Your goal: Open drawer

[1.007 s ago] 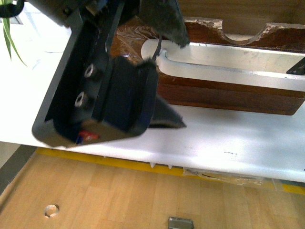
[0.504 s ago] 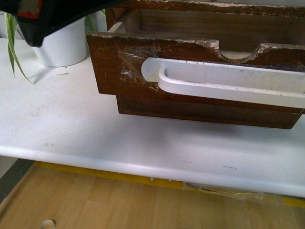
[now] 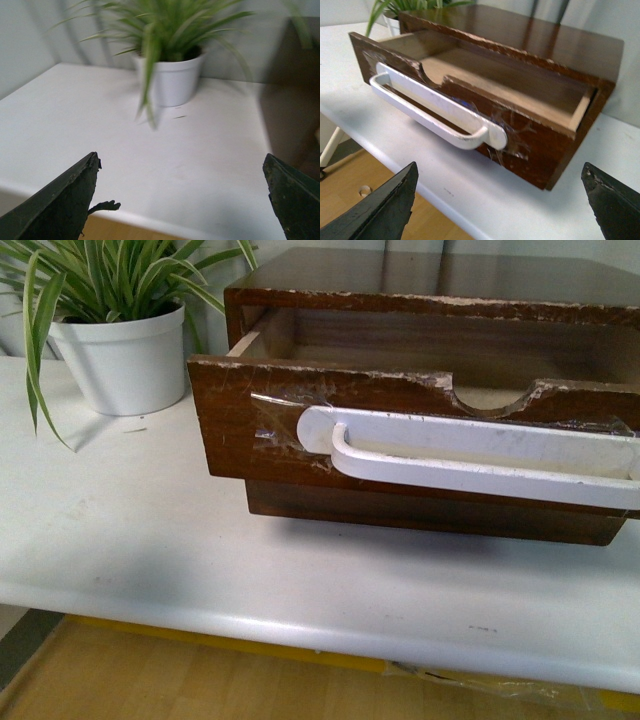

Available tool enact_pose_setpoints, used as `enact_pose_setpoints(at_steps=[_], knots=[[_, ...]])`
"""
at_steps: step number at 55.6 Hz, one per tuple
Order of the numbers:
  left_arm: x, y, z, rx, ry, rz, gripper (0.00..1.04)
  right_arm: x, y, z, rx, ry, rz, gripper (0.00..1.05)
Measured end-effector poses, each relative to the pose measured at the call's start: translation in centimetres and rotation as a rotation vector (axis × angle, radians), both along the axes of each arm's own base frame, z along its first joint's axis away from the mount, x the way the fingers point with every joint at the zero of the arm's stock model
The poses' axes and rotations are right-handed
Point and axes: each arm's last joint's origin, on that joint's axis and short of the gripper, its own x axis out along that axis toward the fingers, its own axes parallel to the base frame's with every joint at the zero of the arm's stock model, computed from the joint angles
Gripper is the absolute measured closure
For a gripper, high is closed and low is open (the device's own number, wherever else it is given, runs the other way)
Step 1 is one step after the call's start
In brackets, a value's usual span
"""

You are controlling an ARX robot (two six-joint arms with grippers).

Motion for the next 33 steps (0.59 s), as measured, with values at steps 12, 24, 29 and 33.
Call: enact_pose_setpoints(at_steps=[12, 24, 29, 33], knots=[[-2.2, 2.6, -2.3, -0.138, 0.028, 0.243, 0.06, -0.5, -0.4, -0.7, 0.090, 0.030, -0.115, 0.09], [-2.3, 2.8, -2.4, -0.132, -0.056, 0.063, 0.17, -0.5, -0.2, -1.0, 0.105, -0.064, -0.299, 0.20], [-2.7, 2.3, -2.6, -0.090, -0.091, -0.124, 0.32, -0.7, 0.0, -1.1, 0.114, -0.110, -0.429, 0.34], [-3.0, 1.9, -2.8, -0.066, -0.106, -0.167, 0.44, -0.9, 0.3, -1.1, 0.122, -0.123, -0.483, 0.47]])
